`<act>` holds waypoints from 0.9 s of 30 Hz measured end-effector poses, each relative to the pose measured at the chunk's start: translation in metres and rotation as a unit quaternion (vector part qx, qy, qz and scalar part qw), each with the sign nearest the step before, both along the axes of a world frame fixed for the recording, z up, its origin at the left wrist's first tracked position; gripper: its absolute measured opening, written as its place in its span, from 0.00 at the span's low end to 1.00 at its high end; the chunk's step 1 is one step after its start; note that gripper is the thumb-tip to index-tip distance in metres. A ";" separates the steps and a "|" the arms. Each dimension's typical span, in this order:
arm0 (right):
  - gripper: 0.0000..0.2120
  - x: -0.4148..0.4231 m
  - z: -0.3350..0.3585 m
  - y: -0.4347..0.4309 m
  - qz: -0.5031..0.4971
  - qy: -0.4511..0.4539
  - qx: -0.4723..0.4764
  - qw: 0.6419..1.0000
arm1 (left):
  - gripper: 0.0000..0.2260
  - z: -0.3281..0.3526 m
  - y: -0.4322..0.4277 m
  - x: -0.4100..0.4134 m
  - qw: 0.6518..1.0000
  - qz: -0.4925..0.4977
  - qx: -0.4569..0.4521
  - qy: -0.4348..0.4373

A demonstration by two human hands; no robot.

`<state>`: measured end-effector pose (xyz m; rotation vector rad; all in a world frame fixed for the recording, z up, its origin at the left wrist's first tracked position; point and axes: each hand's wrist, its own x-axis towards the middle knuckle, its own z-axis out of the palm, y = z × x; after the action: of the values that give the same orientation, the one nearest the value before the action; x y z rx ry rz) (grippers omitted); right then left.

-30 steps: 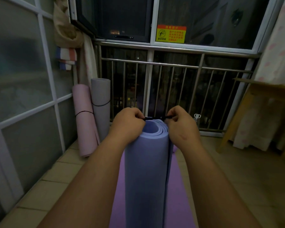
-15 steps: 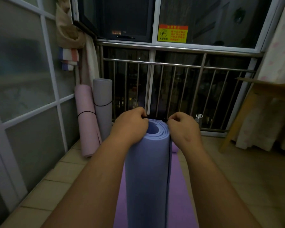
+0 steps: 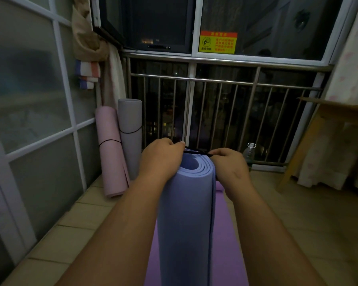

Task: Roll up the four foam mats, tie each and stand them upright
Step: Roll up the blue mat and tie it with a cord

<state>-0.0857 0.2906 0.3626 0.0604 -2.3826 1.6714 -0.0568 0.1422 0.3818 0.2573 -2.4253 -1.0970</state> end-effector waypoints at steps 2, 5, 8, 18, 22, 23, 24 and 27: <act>0.11 0.000 0.000 0.000 0.006 -0.006 -0.003 1.000 | 0.16 0.000 0.002 0.001 1.000 -0.012 0.007 -0.006; 0.11 -0.001 0.001 0.001 0.011 -0.006 0.006 1.000 | 0.14 -0.001 0.003 0.002 0.998 -0.051 0.023 -0.022; 0.12 -0.001 0.000 0.002 0.014 -0.011 0.008 1.000 | 0.13 -0.001 0.002 0.000 0.997 -0.066 0.038 -0.025; 0.11 0.002 0.001 -0.003 0.023 -0.046 -0.040 0.998 | 0.17 -0.006 -0.007 -0.003 0.919 -0.059 0.390 0.008; 0.12 -0.001 0.003 -0.001 0.006 -0.057 -0.019 0.998 | 0.17 -0.008 -0.008 -0.005 0.882 -0.079 0.464 -0.002; 0.12 -0.001 0.004 -0.001 0.003 -0.059 -0.012 0.998 | 0.17 -0.009 -0.009 -0.006 0.878 -0.082 0.471 -0.005; 0.11 -0.001 0.004 -0.001 -0.003 -0.053 -0.006 0.999 | 0.16 -0.011 -0.009 -0.007 0.876 -0.086 0.475 -0.007; 0.08 -0.004 0.003 -0.002 -0.012 -0.055 -0.042 0.998 | 0.14 -0.015 -0.010 -0.007 0.864 -0.090 0.496 -0.001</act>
<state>-0.0893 0.2885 0.3653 -0.0750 -2.3773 1.8055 -0.0642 0.1320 0.3671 0.3411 -1.6768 -2.3498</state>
